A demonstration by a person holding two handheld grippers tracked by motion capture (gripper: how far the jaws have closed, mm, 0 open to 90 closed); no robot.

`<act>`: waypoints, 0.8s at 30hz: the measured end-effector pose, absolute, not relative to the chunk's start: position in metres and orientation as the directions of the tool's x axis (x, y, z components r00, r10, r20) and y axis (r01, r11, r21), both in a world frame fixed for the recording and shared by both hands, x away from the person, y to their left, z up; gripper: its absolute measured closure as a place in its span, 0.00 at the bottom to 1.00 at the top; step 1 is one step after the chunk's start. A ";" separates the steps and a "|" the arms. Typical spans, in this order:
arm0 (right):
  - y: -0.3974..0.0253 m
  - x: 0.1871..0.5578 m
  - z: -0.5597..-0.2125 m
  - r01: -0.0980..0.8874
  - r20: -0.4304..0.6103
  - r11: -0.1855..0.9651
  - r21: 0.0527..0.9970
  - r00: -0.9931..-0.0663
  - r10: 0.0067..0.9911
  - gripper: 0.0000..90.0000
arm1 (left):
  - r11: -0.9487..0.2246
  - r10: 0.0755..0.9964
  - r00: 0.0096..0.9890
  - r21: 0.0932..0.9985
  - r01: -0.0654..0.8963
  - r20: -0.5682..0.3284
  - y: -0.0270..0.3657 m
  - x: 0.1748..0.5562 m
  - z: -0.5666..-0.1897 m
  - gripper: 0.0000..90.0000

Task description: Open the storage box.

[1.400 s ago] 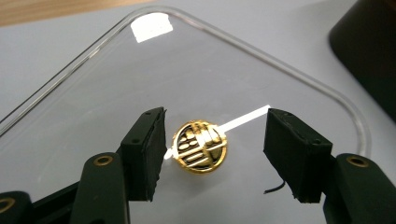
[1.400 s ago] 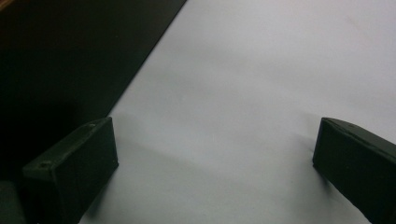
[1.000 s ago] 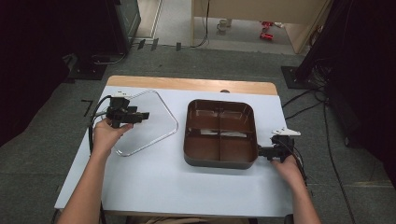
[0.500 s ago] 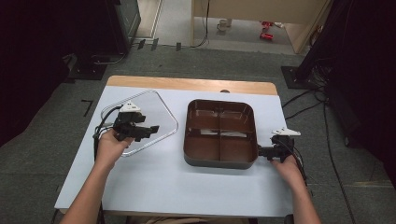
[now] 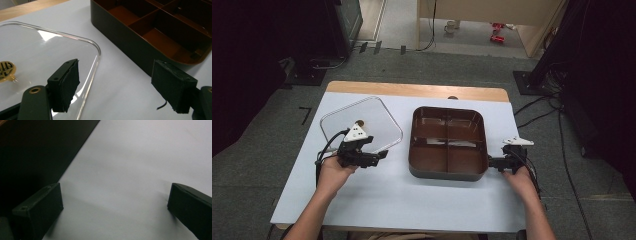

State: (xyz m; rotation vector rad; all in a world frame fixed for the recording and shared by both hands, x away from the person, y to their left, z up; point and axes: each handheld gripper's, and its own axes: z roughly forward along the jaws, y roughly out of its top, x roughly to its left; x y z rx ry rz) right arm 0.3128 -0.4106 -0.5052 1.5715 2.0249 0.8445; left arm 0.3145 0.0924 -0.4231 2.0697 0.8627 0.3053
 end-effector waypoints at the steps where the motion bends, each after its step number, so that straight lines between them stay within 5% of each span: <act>1: -0.411 0.313 -0.505 0.697 0.025 0.169 0.697 -0.259 0.966 0.00 | -0.403 0.673 0.735 0.789 0.463 -0.088 0.092 0.312 -0.424 0.24; 18: -0.411 0.313 -0.505 0.698 0.026 0.168 0.697 -0.258 0.966 0.00 | -0.452 0.645 0.759 0.755 0.476 -0.092 0.066 0.302 -0.465 0.23; 24: -0.411 0.313 -0.505 0.698 0.026 0.168 0.696 -0.258 0.966 0.00 | -0.529 0.633 0.773 0.713 0.460 -0.028 0.050 0.302 -0.481 0.23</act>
